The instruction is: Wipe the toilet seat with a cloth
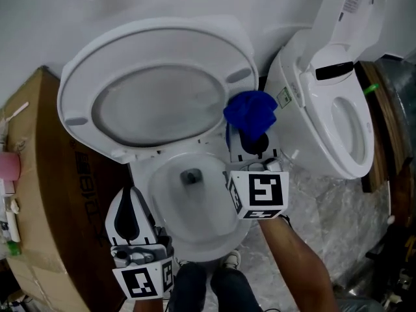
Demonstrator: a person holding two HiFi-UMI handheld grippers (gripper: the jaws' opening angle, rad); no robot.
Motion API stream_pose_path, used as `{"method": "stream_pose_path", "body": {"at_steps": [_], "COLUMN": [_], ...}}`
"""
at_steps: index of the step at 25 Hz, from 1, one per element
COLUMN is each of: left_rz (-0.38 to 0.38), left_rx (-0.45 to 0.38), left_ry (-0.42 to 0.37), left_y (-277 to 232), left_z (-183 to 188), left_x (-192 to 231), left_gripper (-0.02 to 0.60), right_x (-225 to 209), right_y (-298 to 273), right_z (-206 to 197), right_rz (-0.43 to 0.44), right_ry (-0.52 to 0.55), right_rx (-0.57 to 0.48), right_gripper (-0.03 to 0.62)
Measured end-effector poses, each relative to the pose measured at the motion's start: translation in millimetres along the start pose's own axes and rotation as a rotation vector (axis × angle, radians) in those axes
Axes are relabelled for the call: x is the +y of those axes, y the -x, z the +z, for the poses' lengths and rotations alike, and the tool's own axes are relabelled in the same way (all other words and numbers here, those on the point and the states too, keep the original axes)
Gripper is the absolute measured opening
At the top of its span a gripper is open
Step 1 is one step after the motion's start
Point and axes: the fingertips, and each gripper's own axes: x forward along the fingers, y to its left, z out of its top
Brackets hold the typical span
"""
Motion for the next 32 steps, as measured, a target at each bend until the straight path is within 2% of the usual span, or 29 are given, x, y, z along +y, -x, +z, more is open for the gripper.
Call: {"method": "stream_pose_path", "body": {"at_steps": [8,14,20,26,32], "left_rz": [0.016,0.023,0.029,0.047,0.066], "left_rx": [0.007,0.02,0.013,0.007,0.006], "left_ry": [0.007,0.012,0.015,0.023,0.023], "left_y": [8,14,16,21,27], "left_z": [-40,-60,-63,-64,-62], "left_x": [14,20,31,49,69], "left_gripper": [0.015,0.015,0.015,0.015,0.015], "right_x": [9,21,32,41,75], "right_y": [-4,-7,-15,-19,-23], "right_z": [-67,-93,-136,-150,-159], "right_rz": [-0.02,-0.017,-0.018,-0.057,-0.065], "right_ry": [-0.015,0.0,0.004,-0.023,-0.106], "right_rx": [0.055,0.067,0.176,0.205,0.231], "right_gripper": [0.061,0.061,0.061,0.061,0.061]}}
